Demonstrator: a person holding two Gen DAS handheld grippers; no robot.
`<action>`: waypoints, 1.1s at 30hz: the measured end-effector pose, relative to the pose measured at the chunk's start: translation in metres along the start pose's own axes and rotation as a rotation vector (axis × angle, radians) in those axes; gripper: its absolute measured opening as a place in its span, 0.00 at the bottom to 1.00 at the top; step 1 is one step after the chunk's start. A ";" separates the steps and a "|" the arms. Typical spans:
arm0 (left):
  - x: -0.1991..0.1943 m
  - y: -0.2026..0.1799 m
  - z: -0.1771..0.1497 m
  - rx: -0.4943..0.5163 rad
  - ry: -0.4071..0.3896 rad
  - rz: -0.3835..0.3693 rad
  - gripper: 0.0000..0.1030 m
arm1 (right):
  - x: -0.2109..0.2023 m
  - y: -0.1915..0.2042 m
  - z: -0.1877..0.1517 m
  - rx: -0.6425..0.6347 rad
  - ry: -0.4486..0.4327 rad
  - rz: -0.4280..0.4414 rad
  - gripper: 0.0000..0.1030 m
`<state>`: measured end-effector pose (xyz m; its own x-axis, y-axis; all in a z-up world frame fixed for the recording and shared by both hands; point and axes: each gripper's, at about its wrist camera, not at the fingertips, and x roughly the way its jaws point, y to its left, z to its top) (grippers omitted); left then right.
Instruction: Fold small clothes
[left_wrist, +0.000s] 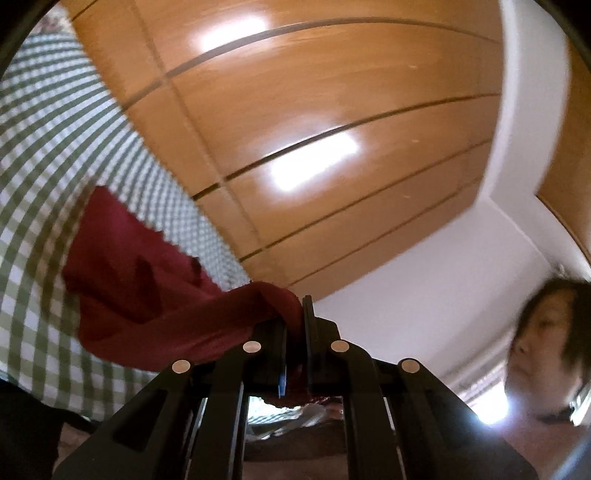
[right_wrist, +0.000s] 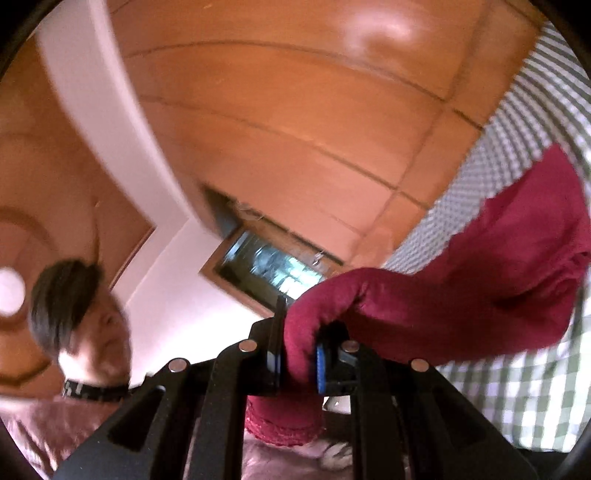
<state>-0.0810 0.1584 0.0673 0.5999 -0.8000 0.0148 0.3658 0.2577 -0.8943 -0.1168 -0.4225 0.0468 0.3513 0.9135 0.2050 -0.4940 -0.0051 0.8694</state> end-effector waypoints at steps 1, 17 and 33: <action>0.004 0.003 0.003 -0.001 0.005 0.019 0.06 | 0.000 -0.010 0.005 0.031 -0.018 -0.019 0.11; 0.110 0.115 0.059 -0.080 0.044 0.380 0.06 | 0.034 -0.143 0.074 0.260 -0.116 -0.317 0.14; 0.114 0.141 0.027 0.128 -0.140 0.641 0.85 | 0.074 -0.134 0.057 -0.111 -0.205 -0.763 0.81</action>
<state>0.0581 0.1185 -0.0450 0.8103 -0.3914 -0.4361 -0.0173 0.7279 -0.6855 0.0205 -0.3773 -0.0285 0.7586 0.5556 -0.3404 -0.1307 0.6415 0.7559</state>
